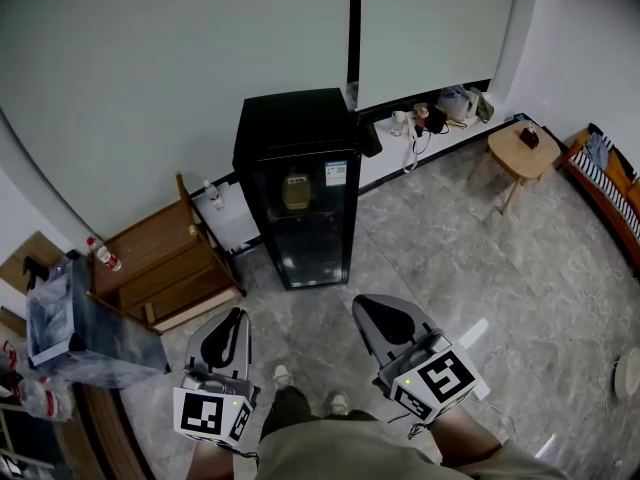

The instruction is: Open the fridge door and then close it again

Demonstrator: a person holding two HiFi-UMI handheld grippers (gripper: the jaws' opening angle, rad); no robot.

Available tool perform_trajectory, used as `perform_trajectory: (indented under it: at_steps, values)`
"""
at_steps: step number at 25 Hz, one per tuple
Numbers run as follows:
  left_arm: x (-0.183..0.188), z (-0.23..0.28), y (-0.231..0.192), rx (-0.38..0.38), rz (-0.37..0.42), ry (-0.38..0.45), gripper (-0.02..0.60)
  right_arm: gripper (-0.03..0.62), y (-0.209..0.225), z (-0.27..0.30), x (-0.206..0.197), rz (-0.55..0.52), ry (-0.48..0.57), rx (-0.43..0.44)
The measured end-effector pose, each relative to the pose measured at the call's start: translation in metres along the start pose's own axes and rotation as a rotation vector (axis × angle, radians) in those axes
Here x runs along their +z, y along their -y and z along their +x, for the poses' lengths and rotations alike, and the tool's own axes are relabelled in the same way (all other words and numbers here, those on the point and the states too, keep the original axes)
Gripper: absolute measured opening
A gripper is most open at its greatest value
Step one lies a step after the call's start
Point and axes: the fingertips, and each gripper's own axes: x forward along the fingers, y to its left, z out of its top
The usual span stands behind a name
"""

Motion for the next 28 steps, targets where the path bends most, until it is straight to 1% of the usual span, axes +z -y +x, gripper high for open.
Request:
perform_trajectory:
  at_steps: [8,12,19,28]
  values:
    - [-0.001,0.010,-0.004,-0.032,0.014,0.006,0.023,-0.003,0.002,0.010,0.000,-0.002,0.007,-0.015]
    - [-0.001,0.018,-0.017,-0.044,0.009,0.014,0.023,-0.003,0.000,0.026,0.002,-0.015,0.002,-0.019]
    - [-0.006,0.038,-0.058,-0.061,-0.001,0.016,0.023,-0.003,-0.001,0.071,0.008,-0.031,-0.003,-0.030]
    - [-0.016,0.081,-0.131,-0.093,-0.012,0.014,0.023,-0.003,0.003,0.151,0.007,-0.038,-0.026,-0.061]
